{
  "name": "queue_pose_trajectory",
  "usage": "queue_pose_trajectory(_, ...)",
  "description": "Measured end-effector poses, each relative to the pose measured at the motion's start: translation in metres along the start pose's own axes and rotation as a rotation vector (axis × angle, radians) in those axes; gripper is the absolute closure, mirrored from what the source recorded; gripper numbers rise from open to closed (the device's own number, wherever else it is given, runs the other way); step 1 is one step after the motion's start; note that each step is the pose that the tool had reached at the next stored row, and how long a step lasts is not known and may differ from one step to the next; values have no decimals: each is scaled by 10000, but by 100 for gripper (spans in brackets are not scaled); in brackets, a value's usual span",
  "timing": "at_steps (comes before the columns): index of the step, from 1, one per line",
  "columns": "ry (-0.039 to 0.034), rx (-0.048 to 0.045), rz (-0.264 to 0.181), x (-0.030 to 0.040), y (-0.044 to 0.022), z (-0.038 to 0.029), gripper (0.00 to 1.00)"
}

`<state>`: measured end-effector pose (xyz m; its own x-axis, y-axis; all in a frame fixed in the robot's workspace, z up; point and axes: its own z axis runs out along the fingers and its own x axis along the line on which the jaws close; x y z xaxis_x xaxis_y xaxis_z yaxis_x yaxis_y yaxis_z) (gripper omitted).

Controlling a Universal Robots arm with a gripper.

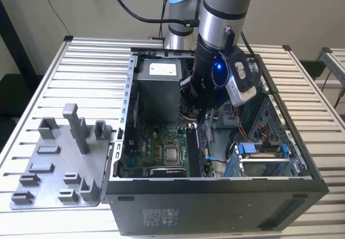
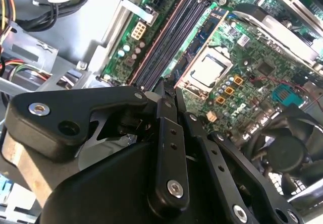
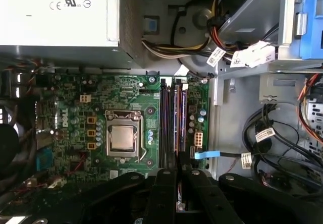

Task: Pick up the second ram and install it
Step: 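Insert the second ram into the second slot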

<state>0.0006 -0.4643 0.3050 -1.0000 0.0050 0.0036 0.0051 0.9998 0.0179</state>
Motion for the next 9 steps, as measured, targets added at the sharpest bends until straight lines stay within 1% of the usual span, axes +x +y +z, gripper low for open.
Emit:
queue_pose_trajectory(5,-1,-1,-1,12,-1,75,86)
queue_pose_trajectory(9,2,4,-2,13,-2,80,86)
